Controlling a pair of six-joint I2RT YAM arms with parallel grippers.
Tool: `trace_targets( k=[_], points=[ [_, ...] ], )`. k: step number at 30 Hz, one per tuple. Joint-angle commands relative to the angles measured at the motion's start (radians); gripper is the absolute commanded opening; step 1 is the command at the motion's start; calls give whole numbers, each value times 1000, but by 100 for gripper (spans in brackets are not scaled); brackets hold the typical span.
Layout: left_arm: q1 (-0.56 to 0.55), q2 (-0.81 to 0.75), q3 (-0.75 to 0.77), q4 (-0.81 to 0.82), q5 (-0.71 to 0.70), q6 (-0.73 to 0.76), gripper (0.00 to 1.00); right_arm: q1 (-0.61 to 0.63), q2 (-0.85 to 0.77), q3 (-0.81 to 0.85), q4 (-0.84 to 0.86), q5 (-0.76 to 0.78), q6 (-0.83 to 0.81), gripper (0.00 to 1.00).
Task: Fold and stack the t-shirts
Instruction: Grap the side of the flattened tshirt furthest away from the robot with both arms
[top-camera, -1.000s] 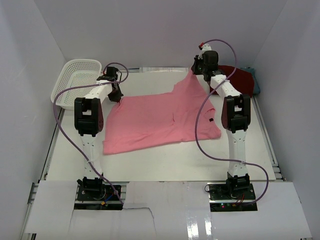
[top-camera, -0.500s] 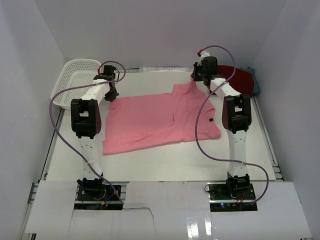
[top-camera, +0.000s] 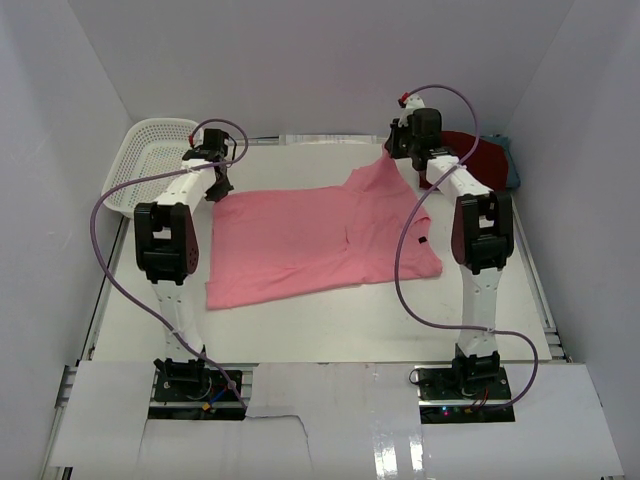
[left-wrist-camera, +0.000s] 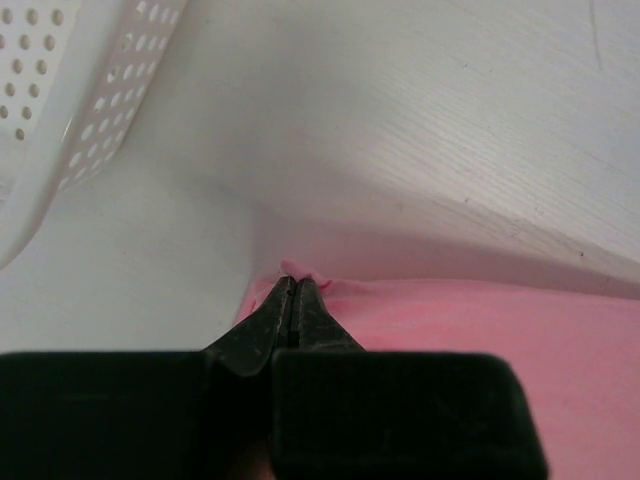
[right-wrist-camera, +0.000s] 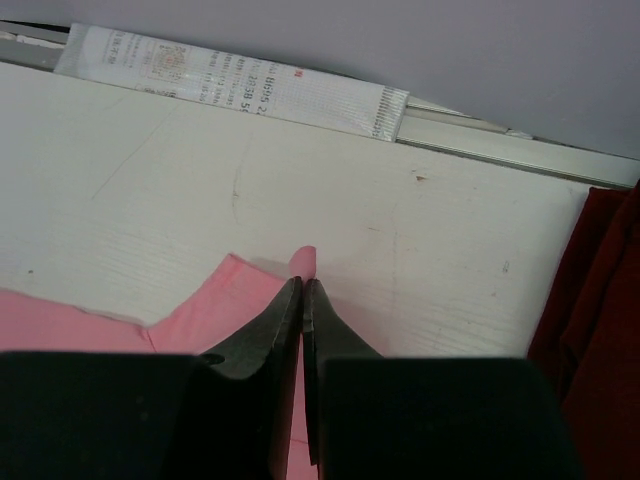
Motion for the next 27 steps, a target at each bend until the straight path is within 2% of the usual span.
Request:
trace_targets(
  k=[1,13,22,27],
  points=[
    [3,-91,-28,3,-31,-17,0,-8,-89,-39,77,-13,-18,8],
    [21,-156,-130,32,-26,-43,0,-22,-238,-255,161,-16,-11,8],
    [27,-165,-147,41,-19,-36,0,-25,-293,-263,161,-33,-12,8],
    [32,-166,-163,48,-8,-36,0,-25,-338,-325,175,-27,-17,8]
  ],
)
